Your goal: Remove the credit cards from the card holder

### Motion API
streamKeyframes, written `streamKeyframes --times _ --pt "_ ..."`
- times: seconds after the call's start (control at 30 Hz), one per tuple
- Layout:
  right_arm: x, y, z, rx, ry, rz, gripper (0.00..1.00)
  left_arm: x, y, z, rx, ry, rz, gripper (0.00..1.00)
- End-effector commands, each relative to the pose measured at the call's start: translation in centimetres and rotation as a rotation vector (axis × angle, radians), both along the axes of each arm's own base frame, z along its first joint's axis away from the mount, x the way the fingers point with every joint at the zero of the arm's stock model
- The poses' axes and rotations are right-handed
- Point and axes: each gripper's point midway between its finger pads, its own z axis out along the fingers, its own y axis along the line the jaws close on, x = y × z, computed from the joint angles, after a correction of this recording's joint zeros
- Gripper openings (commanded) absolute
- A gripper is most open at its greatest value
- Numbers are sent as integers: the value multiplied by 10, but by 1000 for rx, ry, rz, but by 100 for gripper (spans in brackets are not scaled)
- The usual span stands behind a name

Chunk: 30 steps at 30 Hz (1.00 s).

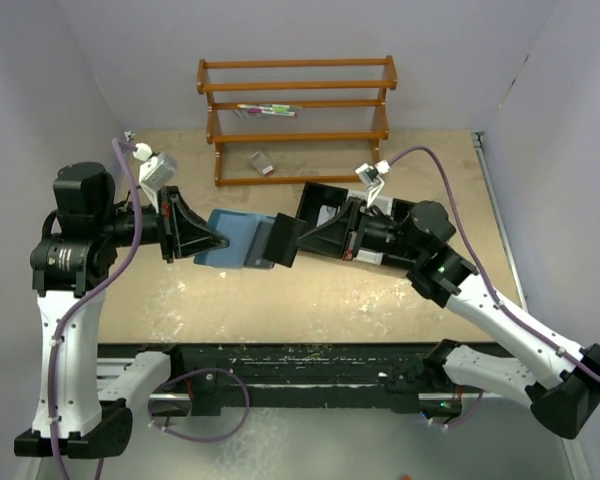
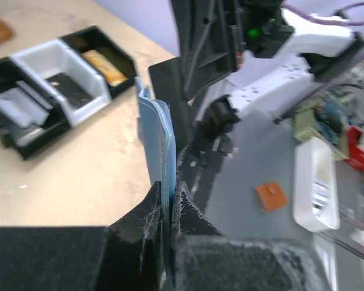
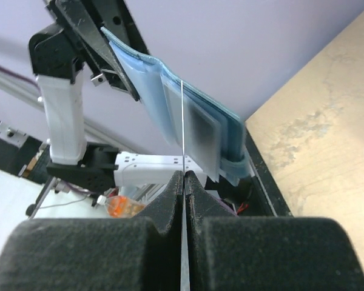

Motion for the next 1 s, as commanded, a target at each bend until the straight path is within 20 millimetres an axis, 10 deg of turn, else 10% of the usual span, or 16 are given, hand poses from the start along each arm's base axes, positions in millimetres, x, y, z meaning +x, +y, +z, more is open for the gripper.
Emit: streamKeyframes --times 0.0,0.7,0.97 --pt "7 -17 -6 -24 10 -29 0 44 21 -17 159 -117 242 0" --pt "149 -185 -140 -922 243 -855 0 45 35 -31 270 -183 300 0" --pt "197 -214 -185 -1194 318 -1012 0 29 29 -21 235 -189 245 0"
